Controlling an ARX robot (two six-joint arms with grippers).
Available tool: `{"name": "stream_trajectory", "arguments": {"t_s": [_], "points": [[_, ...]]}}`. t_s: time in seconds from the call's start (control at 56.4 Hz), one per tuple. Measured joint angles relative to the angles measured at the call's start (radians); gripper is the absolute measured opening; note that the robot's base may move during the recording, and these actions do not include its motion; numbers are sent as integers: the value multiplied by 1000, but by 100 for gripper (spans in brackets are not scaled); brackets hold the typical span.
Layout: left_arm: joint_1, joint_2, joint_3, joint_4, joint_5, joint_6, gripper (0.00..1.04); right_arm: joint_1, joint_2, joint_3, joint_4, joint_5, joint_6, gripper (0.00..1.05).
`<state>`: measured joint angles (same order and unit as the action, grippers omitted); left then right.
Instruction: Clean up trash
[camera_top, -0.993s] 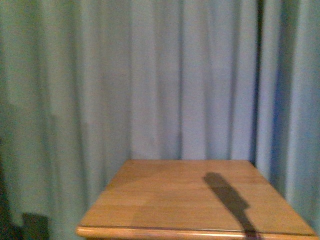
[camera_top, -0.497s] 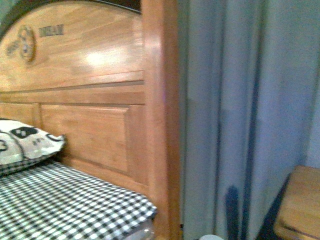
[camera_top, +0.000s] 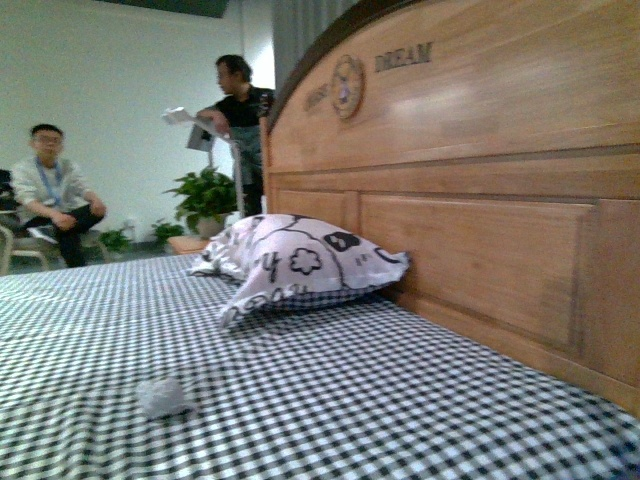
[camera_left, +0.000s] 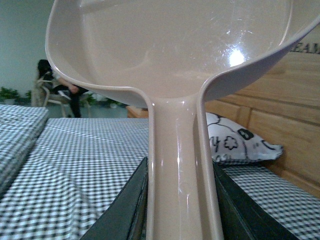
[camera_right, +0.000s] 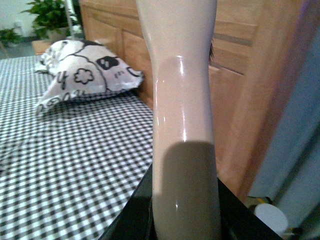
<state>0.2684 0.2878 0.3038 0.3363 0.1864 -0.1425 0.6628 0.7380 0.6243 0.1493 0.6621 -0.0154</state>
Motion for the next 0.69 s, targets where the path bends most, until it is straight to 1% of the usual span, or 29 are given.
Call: {"name": "stream_trajectory", "arguments": {"t_s": [0.106,0.177,0.266,0.302,0.337,0.426,0.55,0.621,0.692], "points": [[3,-4,0,0,-21,-2,29,4,3,0,0,-15,-1,19],[5,-2,3,-15,-5,0,29,3,3,0,0,-10,0,19],[61,42,103,-307,135,42,29,2,2,0,0,-2,0,19],[78,68,125,-371,162,63,29,1,1,0,0,0,0,19],[92,99,132,-397,184,81,29,0,0,0,0,2,0,19],[127,212,138,-367,213,153,29,0,-4,0,0,5,0,19],[167,406,173,-238,235,293,29,0,-4,0,0,-1,0,19],[170,521,211,-172,258,380,29,0,-4,0,0,0,0,19],[166,614,240,-145,293,461,29,0,-4,0,0,0,0,19]]}}
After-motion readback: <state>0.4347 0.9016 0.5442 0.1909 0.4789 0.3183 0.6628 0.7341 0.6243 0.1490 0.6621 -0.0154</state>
